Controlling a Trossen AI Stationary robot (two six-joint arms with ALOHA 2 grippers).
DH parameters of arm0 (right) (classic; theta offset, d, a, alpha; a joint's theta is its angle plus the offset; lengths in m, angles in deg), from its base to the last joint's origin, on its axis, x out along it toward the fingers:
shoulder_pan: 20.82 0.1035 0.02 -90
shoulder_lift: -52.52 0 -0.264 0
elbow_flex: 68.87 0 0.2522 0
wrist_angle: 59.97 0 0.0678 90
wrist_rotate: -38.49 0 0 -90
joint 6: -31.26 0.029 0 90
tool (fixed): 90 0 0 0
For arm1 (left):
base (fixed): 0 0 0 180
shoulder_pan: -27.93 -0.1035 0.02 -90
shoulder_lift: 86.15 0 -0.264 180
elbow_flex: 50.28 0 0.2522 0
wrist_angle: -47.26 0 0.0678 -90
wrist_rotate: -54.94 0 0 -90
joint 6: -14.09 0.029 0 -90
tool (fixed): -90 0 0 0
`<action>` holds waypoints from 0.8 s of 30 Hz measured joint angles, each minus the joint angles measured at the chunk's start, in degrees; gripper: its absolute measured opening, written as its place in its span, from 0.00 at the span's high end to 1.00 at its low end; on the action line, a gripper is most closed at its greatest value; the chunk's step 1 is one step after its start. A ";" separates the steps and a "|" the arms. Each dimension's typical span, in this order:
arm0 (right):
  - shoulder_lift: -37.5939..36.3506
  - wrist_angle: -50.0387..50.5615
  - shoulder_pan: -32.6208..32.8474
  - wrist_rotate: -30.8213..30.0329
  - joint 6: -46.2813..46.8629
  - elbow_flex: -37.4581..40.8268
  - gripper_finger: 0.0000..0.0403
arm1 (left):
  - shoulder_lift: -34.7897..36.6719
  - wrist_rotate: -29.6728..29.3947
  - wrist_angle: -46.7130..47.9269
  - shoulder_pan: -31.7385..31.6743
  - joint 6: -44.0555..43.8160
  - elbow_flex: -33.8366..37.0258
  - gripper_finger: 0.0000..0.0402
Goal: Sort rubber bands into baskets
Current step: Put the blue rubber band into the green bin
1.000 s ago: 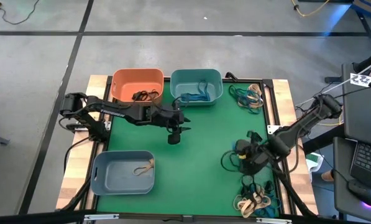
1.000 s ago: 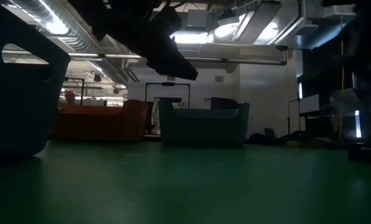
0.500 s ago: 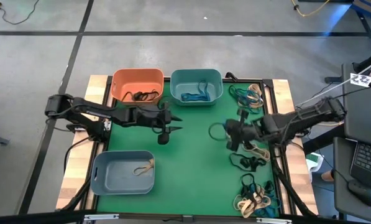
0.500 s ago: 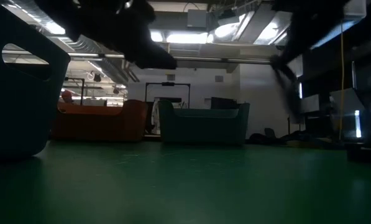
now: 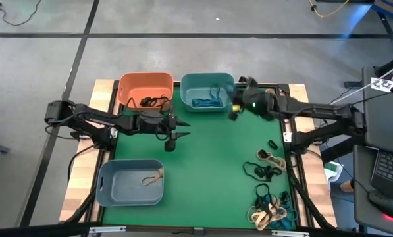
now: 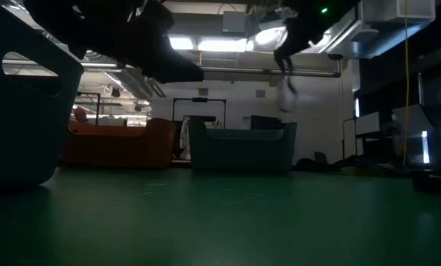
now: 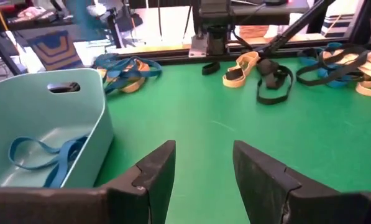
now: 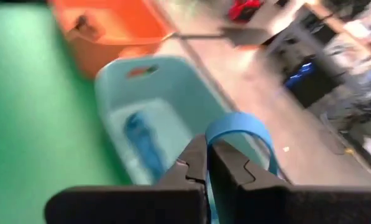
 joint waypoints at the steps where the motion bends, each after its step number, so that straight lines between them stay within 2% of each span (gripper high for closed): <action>1: 0.38 -1.80 -1.70 1.20 -1.19 0.00 0.98 | -0.01 0.00 0.13 0.03 0.02 0.00 0.60; 6: 3.71 -8.49 -8.74 8.07 -3.71 0.00 0.98 | -0.01 0.01 0.97 0.03 -0.11 0.00 0.60; 12: 9.87 -10.03 -14.25 14.39 -2.35 0.00 0.98 | -0.02 0.06 0.29 0.73 -1.13 0.00 0.60; 20: 16.83 -10.80 -16.61 15.78 -2.18 0.02 0.98 | -0.02 0.20 0.15 1.28 0.59 0.00 0.60; 24: 18.17 -11.41 -16.60 17.90 -2.13 0.02 0.92 | -0.02 0.19 0.13 1.28 0.85 0.00 0.60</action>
